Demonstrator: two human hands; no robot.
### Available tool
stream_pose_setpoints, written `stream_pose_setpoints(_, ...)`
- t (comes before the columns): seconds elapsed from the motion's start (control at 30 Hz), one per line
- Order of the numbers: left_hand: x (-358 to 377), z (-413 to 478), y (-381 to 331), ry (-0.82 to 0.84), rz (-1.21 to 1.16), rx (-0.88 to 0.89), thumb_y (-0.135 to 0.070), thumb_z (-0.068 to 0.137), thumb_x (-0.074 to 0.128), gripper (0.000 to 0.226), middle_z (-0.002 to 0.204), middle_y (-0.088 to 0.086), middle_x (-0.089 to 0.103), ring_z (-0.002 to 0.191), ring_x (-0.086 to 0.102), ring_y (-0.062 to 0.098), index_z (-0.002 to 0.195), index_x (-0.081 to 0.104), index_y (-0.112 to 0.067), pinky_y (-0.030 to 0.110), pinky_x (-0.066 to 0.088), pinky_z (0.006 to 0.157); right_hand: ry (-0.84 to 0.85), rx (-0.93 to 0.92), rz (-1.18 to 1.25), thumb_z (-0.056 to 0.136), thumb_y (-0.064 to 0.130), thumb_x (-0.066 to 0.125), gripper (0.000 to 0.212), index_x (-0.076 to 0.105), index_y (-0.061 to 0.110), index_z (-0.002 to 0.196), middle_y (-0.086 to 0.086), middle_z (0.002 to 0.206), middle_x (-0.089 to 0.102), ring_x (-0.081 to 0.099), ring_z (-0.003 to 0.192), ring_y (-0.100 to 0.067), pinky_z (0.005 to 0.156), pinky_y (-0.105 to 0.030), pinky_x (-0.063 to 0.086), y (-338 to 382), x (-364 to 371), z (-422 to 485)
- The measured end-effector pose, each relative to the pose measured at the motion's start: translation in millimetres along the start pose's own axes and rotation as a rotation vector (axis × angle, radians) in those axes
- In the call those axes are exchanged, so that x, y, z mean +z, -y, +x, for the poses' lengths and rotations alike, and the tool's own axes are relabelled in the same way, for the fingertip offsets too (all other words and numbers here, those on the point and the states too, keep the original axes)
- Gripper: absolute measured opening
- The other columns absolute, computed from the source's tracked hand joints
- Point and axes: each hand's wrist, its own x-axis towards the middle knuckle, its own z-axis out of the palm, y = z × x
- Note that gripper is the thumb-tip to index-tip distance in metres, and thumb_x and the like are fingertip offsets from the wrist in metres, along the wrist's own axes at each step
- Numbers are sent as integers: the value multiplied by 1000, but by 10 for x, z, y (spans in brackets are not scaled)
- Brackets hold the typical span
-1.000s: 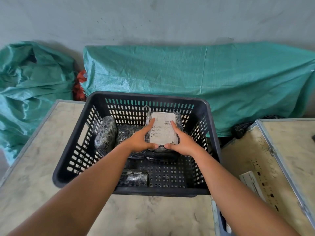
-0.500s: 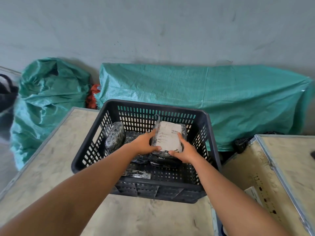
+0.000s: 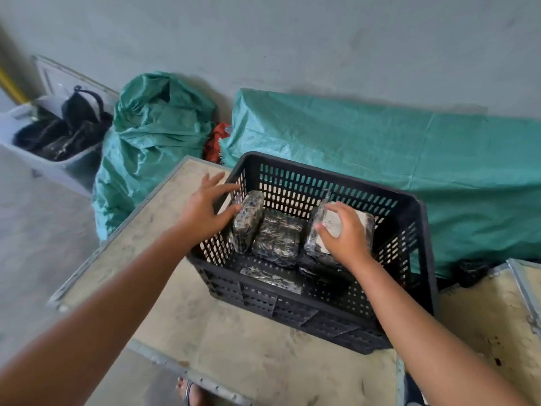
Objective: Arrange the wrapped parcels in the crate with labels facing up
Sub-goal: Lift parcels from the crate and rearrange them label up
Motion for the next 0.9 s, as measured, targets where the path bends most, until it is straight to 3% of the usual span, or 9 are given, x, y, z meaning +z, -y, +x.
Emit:
stream_pose_setpoints(0.1,-43,15,219,144,134,-180,-42,88,76,69,165,17,27,155,13,37,150,45,-40,59,22,119,62,-69,55,92,29,78,49,62,14,135,-9,143,57,47,137,-25,115,-44,36,292,315,142)
stream_pose_setpoints(0.17,-8,-16,318,183,42,-219,-34,89,77,74,155,12,46,146,38,30,152,40,-42,49,35,116,147,-75,40,91,31,79,53,60,15,137,-6,142,58,50,134,-24,113,-41,37,384,546,263)
stream_pose_setpoints(0.23,45,-55,367,172,-168,-256,-20,90,76,72,126,-1,68,109,66,13,149,43,-46,41,51,103,278,-26,7,89,31,80,61,56,15,143,-8,147,54,46,138,-25,113,-40,35,399,766,371)
stream_pose_setpoints(0.3,80,-56,424,171,-267,-290,-10,92,72,72,110,-4,73,92,71,12,147,45,-47,41,57,94,410,25,-24,87,28,83,70,52,12,148,-13,152,49,43,142,-29,115,-40,33,347,966,470)
stream_pose_setpoints(0.43,107,-42,495,153,-280,-290,-8,92,67,73,124,-1,71,110,67,15,149,43,-49,33,51,102,643,32,-313,84,38,84,89,40,12,157,-20,159,38,35,147,-36,117,-42,33,162,1324,567)
stream_pose_setpoints(0.53,100,-47,506,174,-242,-250,-13,95,64,74,129,-11,68,103,62,4,142,40,-65,23,48,91,673,75,-401,78,43,87,100,33,29,161,-18,168,16,14,155,-38,124,-53,20,106,1563,465)
stream_pose_setpoints(0.67,107,-24,571,176,-244,-235,-12,96,62,81,116,-26,69,89,61,12,126,37,-83,25,49,80,759,50,-619,71,42,91,130,0,39,164,-11,169,-19,-20,154,-33,121,-65,-4,78,1700,272)
stream_pose_setpoints(0.8,138,-13,607,174,-277,-226,-14,93,62,76,108,-42,65,86,57,10,127,41,-79,24,44,79,737,77,-618,71,24,93,131,0,41,163,-7,170,-20,-21,154,-32,115,-74,2,98,1694,260)
stream_pose_setpoints(0.9,147,-11,611,171,-301,-224,-16,92,61,74,111,-41,65,88,55,11,129,43,-77,27,42,79,703,90,-545,79,6,86,119,10,41,163,-6,171,-14,-18,155,-31,115,-75,3,121,1681,285)
